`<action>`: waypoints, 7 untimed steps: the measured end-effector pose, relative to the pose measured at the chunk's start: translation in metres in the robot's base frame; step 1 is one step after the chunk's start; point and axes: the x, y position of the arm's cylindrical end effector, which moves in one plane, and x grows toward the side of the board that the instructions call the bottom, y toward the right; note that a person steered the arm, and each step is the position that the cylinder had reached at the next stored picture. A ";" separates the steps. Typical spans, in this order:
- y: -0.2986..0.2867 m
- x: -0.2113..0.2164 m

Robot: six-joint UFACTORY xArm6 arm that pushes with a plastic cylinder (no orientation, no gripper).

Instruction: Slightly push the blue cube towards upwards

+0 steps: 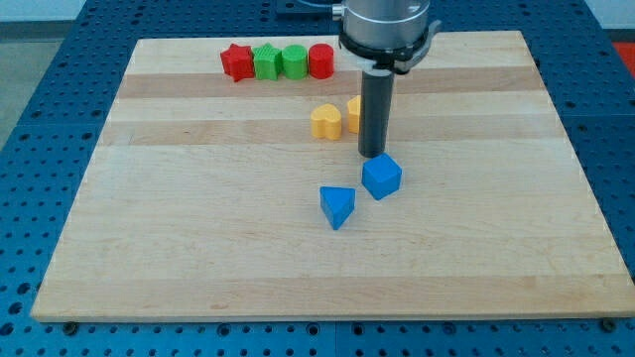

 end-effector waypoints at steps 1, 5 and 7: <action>0.022 0.000; 0.045 0.065; 0.033 0.066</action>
